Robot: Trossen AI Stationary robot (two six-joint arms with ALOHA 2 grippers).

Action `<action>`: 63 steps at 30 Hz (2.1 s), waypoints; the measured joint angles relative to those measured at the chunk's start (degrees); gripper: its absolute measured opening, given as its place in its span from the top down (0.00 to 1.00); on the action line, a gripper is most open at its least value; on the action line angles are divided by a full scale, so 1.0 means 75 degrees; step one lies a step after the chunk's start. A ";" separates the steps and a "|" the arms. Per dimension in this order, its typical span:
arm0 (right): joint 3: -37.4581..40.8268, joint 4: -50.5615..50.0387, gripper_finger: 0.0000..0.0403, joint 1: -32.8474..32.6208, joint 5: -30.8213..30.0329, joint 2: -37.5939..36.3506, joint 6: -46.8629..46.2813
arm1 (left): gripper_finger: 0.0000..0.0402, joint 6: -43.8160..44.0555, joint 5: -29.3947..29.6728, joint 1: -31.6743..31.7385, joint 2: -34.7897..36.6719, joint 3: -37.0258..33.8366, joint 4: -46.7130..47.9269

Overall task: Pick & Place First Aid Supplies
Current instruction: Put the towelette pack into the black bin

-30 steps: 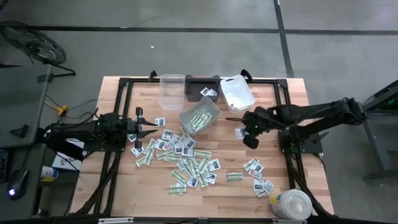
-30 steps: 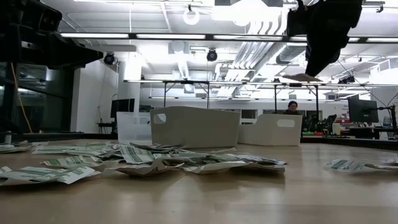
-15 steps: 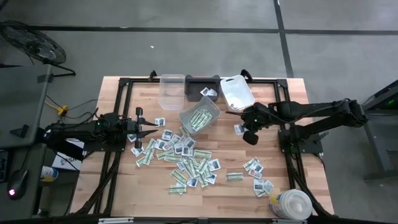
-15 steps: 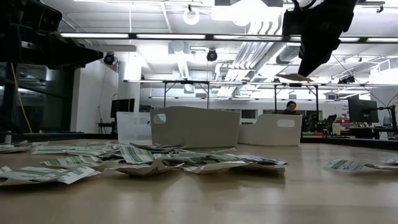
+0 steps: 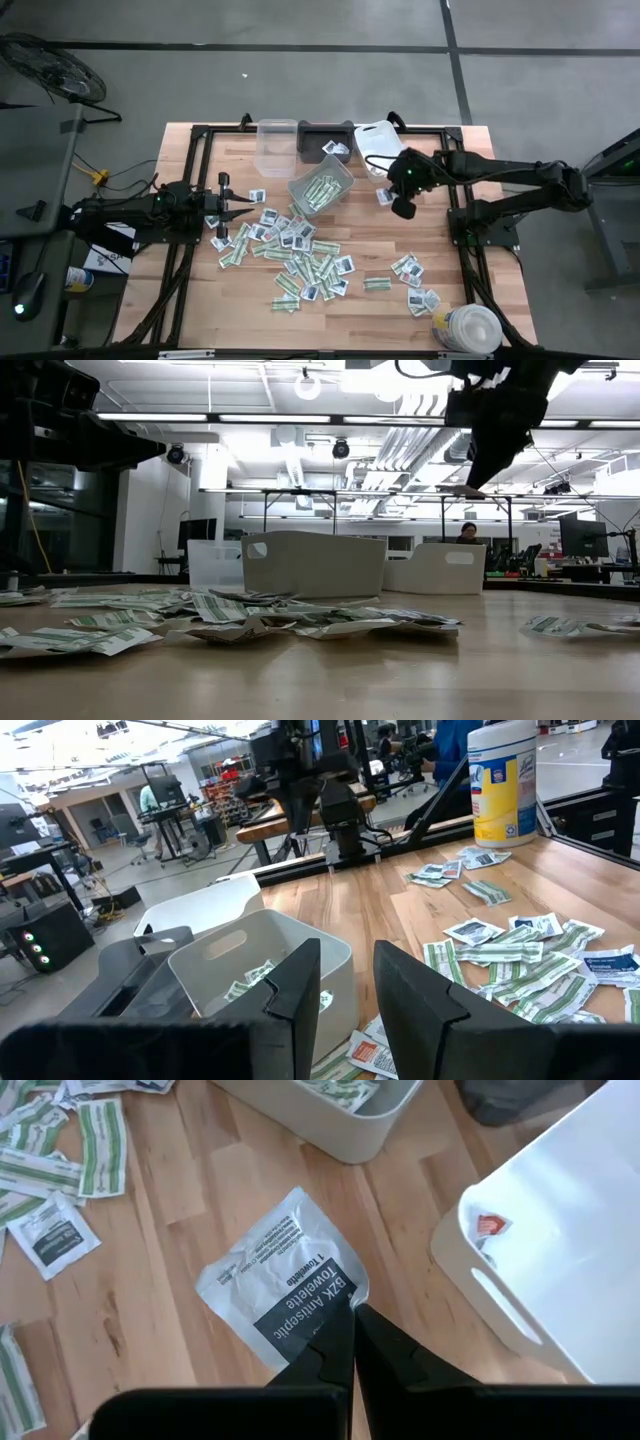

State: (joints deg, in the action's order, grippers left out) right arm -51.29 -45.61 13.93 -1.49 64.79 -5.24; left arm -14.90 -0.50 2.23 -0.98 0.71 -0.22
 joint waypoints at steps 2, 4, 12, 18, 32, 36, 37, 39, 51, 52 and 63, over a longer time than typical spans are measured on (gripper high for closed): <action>-0.0006 0.0009 1.00 0.0114 -0.0010 0.0088 -0.0071 | 0.76 0.0000 -0.0001 -0.0002 0.0001 0.0001 0.0001; -0.0006 0.0014 1.00 0.0218 -0.0027 0.0196 -0.0357 | 0.76 -0.0002 0.0001 -0.0001 0.0001 0.0001 -0.0002; -0.0006 0.0395 1.00 0.0257 -0.0216 0.0528 -0.2213 | 0.76 -0.0001 0.0001 0.0001 0.0000 0.0001 0.0001; -0.0327 0.0435 1.00 0.0458 -0.0160 0.1176 -0.2996 | 0.76 0.0001 -0.0002 0.0001 -0.0002 -0.0002 0.0001; -0.3217 0.0841 1.00 0.1788 -0.0291 0.4069 -0.0651 | 0.76 0.0001 -0.0001 0.0001 0.0001 -0.0001 0.0001; -0.4216 0.0847 1.00 0.2114 -0.0297 0.4966 -0.0240 | 0.76 0.0000 0.0001 -0.0002 -0.0001 0.0001 -0.0002; -0.4448 0.0843 1.00 0.2186 -0.0297 0.5161 -0.0227 | 0.76 0.0000 0.0000 -0.0001 0.0001 0.0000 0.0000; -0.4876 0.0842 1.00 0.2318 -0.0225 0.5525 -0.0345 | 0.76 -0.0001 0.0001 0.0001 0.0001 0.0001 0.0001; -0.5654 0.0740 1.00 0.2498 0.0113 0.6535 -0.1494 | 0.76 0.0001 -0.0001 -0.0001 -0.0002 -0.0001 0.0000; -0.5654 0.0745 1.00 0.2498 0.0096 0.6566 -0.1497 | 0.76 0.0000 0.0001 -0.0001 0.0001 0.0000 0.0000; -0.5242 0.1347 0.88 0.2615 -0.0430 0.6581 -0.1502 | 0.76 -0.0002 0.0001 0.0000 0.0000 -0.0002 0.0000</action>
State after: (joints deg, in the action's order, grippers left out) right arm -90.60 -35.50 33.55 -4.72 114.15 -16.51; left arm -14.92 -0.49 2.23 -0.98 0.69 -0.22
